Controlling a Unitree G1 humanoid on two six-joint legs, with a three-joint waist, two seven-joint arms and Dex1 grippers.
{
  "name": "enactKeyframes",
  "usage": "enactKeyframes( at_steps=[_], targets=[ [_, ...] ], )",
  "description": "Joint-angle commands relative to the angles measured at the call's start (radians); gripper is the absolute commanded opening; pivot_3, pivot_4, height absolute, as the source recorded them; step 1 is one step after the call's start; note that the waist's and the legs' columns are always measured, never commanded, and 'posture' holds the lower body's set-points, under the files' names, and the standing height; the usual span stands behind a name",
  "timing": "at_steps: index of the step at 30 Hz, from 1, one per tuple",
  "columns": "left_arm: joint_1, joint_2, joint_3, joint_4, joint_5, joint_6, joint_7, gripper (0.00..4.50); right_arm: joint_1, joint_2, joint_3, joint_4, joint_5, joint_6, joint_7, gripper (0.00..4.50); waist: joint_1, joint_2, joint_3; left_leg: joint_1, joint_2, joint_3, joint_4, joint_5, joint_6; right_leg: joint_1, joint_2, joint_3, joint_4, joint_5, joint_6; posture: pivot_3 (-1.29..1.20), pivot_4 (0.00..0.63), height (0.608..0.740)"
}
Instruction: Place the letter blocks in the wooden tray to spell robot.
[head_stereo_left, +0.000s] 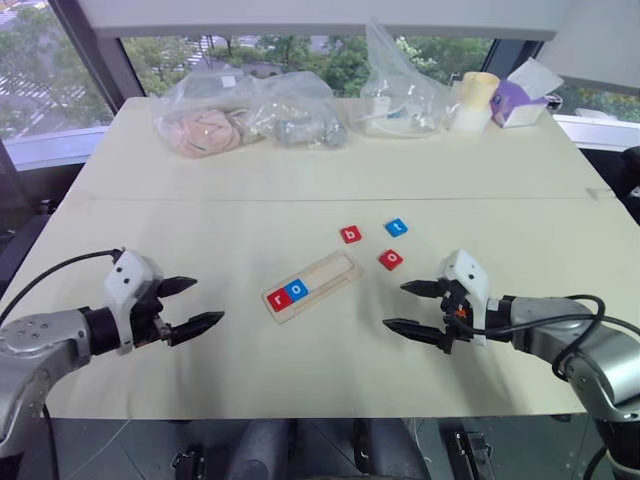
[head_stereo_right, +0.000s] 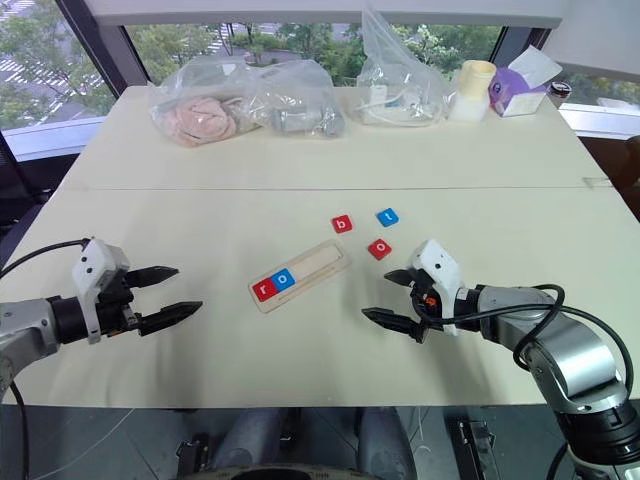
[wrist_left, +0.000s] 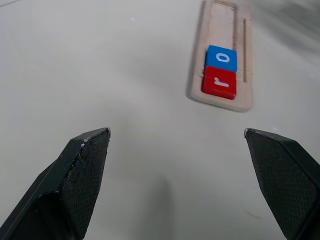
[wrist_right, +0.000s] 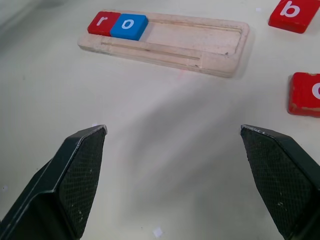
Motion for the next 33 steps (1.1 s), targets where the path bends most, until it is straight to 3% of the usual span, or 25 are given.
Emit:
enactKeyframes(
  at_steps=[1, 8, 14, 25, 33],
  targets=[
    [-0.08, -0.005, -0.074, -0.026, 0.002, 0.009, 0.011, 4.5, -0.04, 0.029, -0.02, -0.1, 0.073, 0.038, -0.03, 4.37, 0.0, 0.0, 0.0, 0.0, 0.0, 0.0, 0.0, 0.0, 0.0, 0.0, 0.0, 0.0, 0.0, 0.0, 0.0, 0.0, 0.15, 0.74],
    [-0.23, -0.103, -0.349, 0.101, 0.171, -0.075, 0.039, 4.5, -0.019, 0.099, 0.042, -0.207, 0.087, 0.088, -0.135, 4.37, 0.0, 0.0, 0.0, 0.0, 0.0, 0.0, -0.001, 0.002, 0.003, 0.0, 0.001, 0.0, 0.0, 0.0, 0.0, 0.0, 0.15, 0.74],
    [-0.261, -0.17, -0.494, 0.103, 0.292, -0.127, 0.07, 4.5, 0.019, 0.101, 0.051, -0.258, 0.086, 0.114, -0.19, 4.37, -0.001, 0.0, 0.0, 0.0, 0.0, 0.0, 0.0, 0.002, 0.003, 0.0, 0.001, 0.0, 0.0, 0.0, 0.0, 0.0, 0.15, 0.74],
    [-0.243, -0.276, -0.569, 0.129, 0.411, -0.127, 0.182, 4.5, 0.017, 0.084, 0.034, -0.244, 0.099, 0.12, -0.201, 4.37, 0.003, 0.0, -0.001, 0.001, -0.001, 0.0, 0.001, 0.002, 0.003, 0.002, 0.001, -0.001, 0.0, 0.0, 0.001, 0.0, 0.15, 0.74],
    [-0.201, -0.241, -0.597, 0.093, 0.439, -0.12, 0.154, 4.5, 0.078, -0.065, -0.01, -0.277, 0.132, 0.137, -0.114, 4.37, 0.001, 0.002, -0.003, 0.002, -0.001, 0.0, 0.001, 0.002, 0.004, 0.003, 0.001, -0.001, 0.0, 0.0, 0.001, 0.0, 0.15, 0.74]
  ],
)
